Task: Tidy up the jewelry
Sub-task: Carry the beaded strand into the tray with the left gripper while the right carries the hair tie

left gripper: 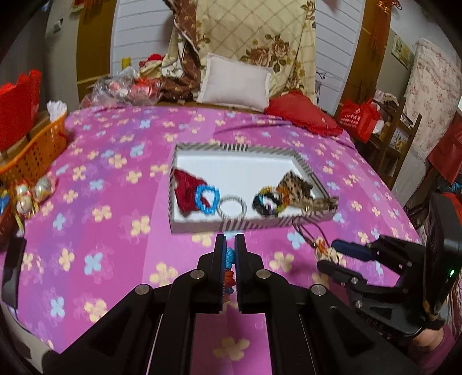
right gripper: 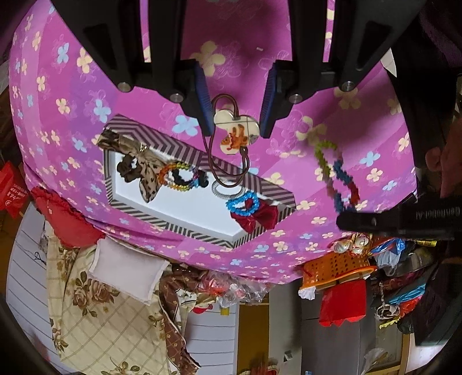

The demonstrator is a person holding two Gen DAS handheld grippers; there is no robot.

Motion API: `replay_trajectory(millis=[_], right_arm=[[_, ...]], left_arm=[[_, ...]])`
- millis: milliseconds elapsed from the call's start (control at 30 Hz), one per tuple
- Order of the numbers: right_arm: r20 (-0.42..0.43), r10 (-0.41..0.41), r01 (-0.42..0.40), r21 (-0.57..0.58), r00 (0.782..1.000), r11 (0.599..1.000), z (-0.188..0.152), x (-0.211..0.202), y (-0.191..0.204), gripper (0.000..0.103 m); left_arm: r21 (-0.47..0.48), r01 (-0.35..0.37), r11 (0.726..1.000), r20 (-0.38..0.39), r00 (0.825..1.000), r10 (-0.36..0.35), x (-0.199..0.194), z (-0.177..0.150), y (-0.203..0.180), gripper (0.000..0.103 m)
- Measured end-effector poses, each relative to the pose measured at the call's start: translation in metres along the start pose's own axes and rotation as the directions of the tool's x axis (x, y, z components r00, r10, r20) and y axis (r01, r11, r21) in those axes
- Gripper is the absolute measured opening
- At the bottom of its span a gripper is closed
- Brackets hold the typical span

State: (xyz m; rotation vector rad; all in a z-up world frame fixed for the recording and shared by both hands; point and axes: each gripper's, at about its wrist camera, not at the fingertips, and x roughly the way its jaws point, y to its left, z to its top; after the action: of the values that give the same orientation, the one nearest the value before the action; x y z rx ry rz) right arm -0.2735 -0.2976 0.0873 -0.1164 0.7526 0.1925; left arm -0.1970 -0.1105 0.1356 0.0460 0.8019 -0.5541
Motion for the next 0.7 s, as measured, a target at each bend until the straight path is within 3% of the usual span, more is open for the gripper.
replay_trajectory(millis=[700], right_arm=[[0.018,-0.041,0.040,0.067,0.999,0.997,0.042,0.021,-0.044,0.034]], left_arm=[[0.062,-0.083,0.995,0.076,0.994,0.078,0.029,0.075,-0.016,0.000]])
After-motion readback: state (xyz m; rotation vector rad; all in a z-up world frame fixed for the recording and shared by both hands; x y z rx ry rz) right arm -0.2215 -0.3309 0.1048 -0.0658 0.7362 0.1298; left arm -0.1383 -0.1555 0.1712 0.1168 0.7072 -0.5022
